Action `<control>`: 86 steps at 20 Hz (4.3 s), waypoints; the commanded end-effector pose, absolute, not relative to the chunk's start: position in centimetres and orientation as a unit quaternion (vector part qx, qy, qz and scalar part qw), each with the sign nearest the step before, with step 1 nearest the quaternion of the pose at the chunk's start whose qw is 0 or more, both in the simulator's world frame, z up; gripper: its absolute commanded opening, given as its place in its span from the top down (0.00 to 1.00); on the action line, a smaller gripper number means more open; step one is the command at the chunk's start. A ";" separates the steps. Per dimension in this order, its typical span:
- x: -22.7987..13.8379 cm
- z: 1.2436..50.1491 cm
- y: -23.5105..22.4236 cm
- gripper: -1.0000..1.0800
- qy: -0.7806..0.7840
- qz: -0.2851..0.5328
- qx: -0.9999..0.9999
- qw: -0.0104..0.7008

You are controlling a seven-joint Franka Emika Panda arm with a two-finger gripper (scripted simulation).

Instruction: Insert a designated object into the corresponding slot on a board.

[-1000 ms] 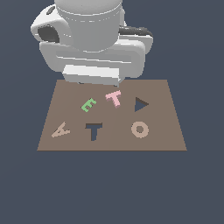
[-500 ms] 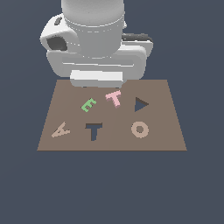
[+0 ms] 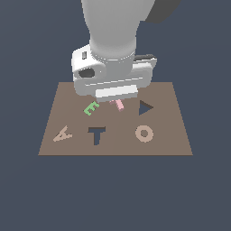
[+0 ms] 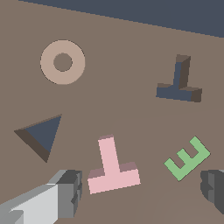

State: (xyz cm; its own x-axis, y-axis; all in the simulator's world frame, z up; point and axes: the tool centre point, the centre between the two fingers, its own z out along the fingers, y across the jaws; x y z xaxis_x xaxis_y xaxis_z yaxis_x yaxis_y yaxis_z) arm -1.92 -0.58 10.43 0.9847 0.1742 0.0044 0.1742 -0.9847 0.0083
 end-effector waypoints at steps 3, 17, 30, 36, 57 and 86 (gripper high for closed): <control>-2.8 7.6 0.5 0.04 0.138 0.001 0.990 0.001; -3.7 5.0 1.3 0.04 0.184 0.000 0.983 0.000; -3.7 3.0 1.2 0.04 0.184 0.000 0.983 0.000; -3.7 3.0 1.2 1.00 0.184 0.000 0.983 0.000; 0.3 3.3 -0.6 1.00 0.136 0.000 0.991 0.000; 8.5 3.6 -6.3 1.00 0.027 0.000 1.000 0.000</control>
State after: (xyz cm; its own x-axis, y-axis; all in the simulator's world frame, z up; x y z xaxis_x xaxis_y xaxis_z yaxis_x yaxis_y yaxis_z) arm 8.45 -6.23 3.83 0.9985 0.0546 0.0000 0.0546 -0.9985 0.0008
